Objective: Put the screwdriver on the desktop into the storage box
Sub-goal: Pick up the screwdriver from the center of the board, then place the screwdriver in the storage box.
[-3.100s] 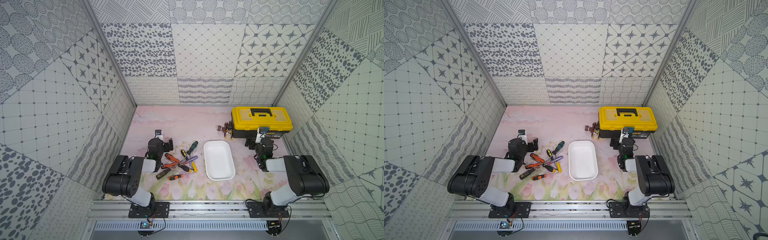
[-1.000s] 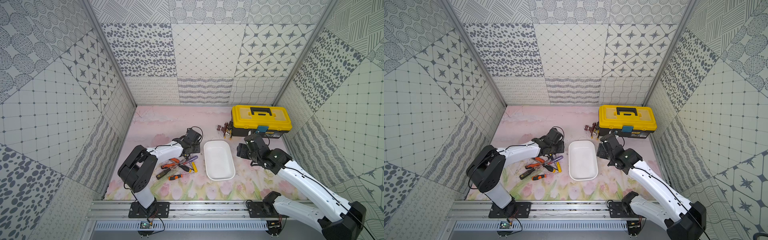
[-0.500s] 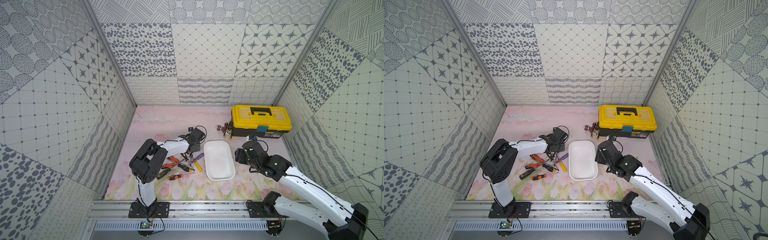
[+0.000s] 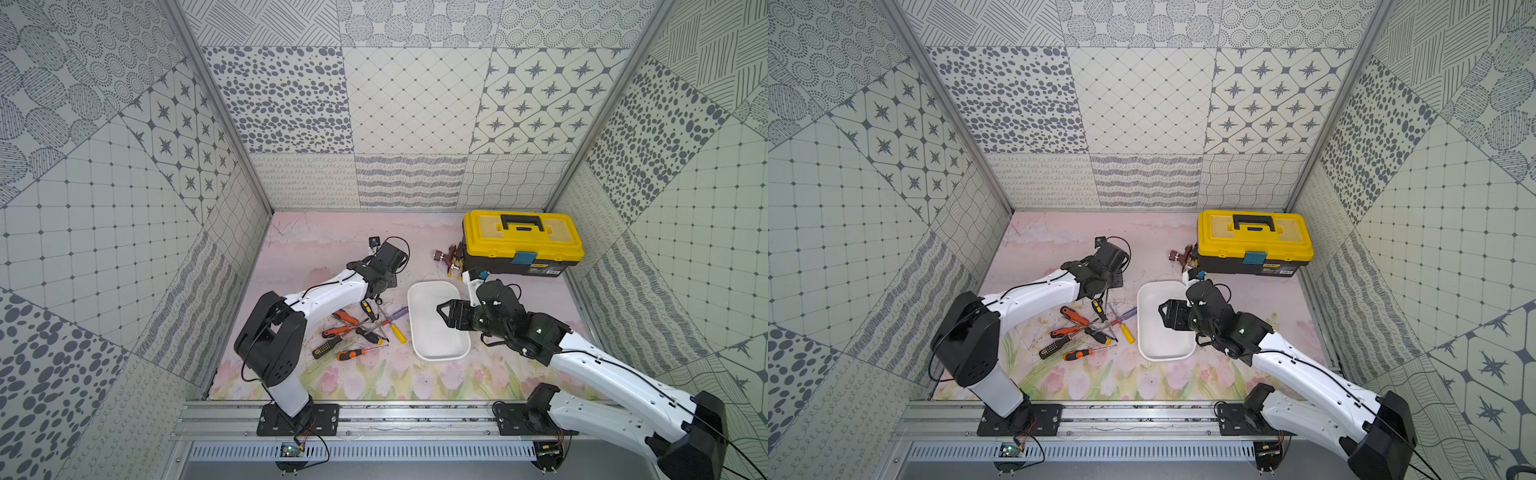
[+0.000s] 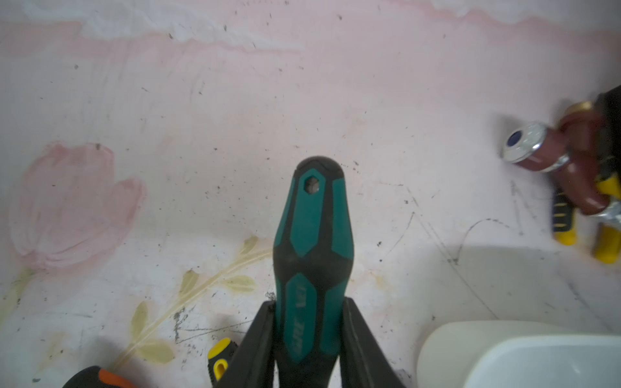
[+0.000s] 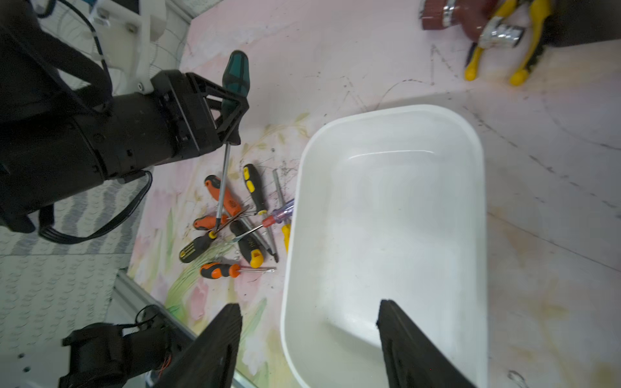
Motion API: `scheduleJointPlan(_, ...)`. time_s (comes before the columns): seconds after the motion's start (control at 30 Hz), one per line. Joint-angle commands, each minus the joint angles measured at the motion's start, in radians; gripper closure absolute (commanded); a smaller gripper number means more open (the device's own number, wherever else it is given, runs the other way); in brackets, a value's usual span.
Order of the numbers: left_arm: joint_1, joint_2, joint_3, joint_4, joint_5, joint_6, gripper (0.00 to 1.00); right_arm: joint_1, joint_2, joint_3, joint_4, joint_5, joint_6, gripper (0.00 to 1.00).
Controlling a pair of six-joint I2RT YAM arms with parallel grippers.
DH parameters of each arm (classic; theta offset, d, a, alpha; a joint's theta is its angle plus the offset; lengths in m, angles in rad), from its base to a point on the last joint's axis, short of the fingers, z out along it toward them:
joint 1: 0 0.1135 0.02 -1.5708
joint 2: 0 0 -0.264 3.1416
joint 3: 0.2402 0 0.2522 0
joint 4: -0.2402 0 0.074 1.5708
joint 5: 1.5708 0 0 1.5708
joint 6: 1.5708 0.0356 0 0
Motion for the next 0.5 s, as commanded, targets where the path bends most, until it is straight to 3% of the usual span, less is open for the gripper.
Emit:
scheduleJointPlan(0.0, 0.0, -0.258, -0.078, 0.045, 0.116, -0.094, 1.0, 0.006, -0.037, -0.055, 0.313, -0.252, 0.015, 0.27)
scheduleJointPlan(0.13, 0.001, -0.483, -0.288, 0.377, 0.457, -0.251, 1.0, 0.006, -0.038, -0.074, 0.478, -0.352, 0.056, 0.26)
scheduleJointPlan(0.27, 0.002, -0.564, -0.463, 0.738, 0.702, -0.489, 1.0, 0.007, -0.001, -0.066, 0.521, -0.365, 0.089, 0.26)
scheduleJointPlan(0.37, 0.003, -0.578, -0.562, 0.984, 0.766, -0.629, 1.0, 0.009, 0.017, -0.091, 0.6, -0.372, 0.136, 0.27)
scheduleJointPlan(0.47, -0.001, -0.584, -0.621, 1.107, 0.754, -0.687, 1.0, 0.034, 0.015, -0.118, 0.663, -0.36, 0.143, 0.3)
